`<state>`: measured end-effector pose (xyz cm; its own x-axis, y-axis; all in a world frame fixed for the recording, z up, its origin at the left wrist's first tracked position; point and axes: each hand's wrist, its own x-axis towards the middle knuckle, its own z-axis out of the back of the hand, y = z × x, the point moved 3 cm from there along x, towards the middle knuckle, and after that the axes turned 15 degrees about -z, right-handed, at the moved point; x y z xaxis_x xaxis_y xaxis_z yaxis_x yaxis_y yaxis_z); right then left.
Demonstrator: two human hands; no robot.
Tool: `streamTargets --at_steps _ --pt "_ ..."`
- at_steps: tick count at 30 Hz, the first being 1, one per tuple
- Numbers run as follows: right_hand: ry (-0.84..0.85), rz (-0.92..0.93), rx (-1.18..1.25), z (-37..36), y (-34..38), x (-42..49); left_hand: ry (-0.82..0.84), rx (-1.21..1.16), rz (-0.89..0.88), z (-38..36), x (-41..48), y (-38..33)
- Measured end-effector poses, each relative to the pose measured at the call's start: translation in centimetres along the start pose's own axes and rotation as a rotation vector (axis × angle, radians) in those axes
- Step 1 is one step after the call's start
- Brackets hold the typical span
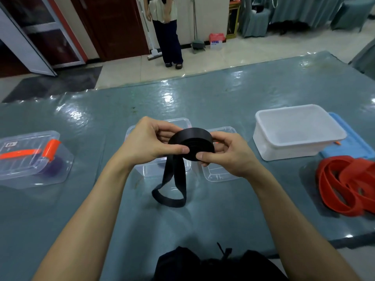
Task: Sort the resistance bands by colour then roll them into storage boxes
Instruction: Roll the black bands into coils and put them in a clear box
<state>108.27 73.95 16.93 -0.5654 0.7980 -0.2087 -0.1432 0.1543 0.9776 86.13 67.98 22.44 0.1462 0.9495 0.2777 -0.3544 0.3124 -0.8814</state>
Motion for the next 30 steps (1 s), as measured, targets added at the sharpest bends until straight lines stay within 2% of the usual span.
streamTargets --at_steps 5,7,10,12,14,17,20,24,30 --pt "0.01 -0.001 -0.032 -0.3 0.0 0.7 -0.007 0.035 -0.011 0.0 0.4 -0.5" --pt "0.002 -0.002 -0.228 -0.3 0.9 0.6 0.015 0.11 0.002 0.2 0.3 -0.6" --pt "-0.095 0.053 -0.578 0.2 2.9 0.3 0.078 0.276 0.016 0.3 0.3 -1.2" --pt "-0.094 0.073 -0.615 0.2 3.6 0.4 0.102 0.337 -0.006 0.3 0.6 -1.8" --pt "-0.067 0.065 -0.473 0.2 3.6 0.3 0.097 0.276 -0.017 0.5 0.9 -2.2" --pt "-0.022 0.087 -0.129 0.7 3.8 0.6 0.072 0.082 -0.006 1.1 0.7 -1.9" --pt "-0.001 0.133 0.12 1.4 4.9 0.7 -0.086 -0.107 -0.054 1.0 0.6 -1.5" --pt "0.024 0.119 0.279 0.8 4.9 1.4 -0.197 -0.239 -0.138 0.4 1.8 -2.0" --pt "0.041 0.027 0.255 0.3 2.6 1.3 -0.101 -0.18 -0.042 0.2 1.4 -0.8"
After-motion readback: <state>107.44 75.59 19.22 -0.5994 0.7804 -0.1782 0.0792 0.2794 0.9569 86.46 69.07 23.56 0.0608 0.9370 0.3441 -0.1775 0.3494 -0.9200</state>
